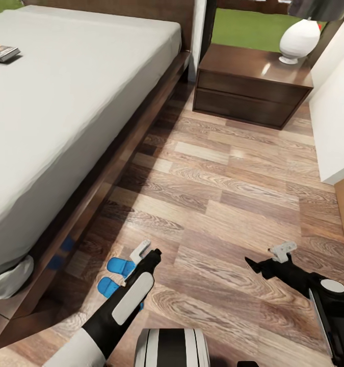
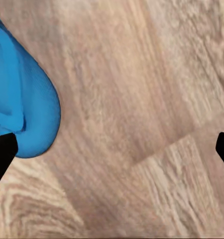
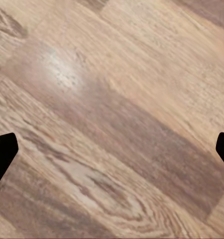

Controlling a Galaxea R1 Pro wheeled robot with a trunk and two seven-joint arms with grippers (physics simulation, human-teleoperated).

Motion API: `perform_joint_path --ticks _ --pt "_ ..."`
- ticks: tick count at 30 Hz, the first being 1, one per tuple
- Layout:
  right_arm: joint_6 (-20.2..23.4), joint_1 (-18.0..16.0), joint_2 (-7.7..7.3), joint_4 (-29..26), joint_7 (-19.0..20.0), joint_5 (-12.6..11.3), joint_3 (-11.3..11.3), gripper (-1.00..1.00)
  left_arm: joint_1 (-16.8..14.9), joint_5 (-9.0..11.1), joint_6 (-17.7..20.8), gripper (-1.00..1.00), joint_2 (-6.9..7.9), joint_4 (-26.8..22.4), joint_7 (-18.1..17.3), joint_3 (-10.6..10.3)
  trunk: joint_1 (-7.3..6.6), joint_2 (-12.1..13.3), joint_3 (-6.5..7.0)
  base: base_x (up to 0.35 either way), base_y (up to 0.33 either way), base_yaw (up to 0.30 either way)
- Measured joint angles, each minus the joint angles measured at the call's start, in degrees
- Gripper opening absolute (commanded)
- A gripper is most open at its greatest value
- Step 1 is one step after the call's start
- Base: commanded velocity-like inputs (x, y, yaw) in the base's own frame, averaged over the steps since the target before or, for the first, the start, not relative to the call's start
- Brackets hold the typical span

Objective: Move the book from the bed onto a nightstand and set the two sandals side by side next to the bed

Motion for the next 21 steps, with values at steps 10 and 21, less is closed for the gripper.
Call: perform_joint_path --ticks 10,21 --pt "11.3 -8.2 -0.67 -0.8 0.5 -4.4 -1.2 1.00 -4.8 0.2 20.8 1.00 2.75 -14.4 0.5 5.6 -0.26 0.1 2.22 0.000 0.000 -0.015" --pt "12.8 -10.0 0.06 -1.0 1.2 -5.2 -1.7 1.00 -1.9 1.1 37.9 1.00 10.37 -26.6 5.5 20.6 -0.54 0.3 4.88 0.000 0.000 -0.210"
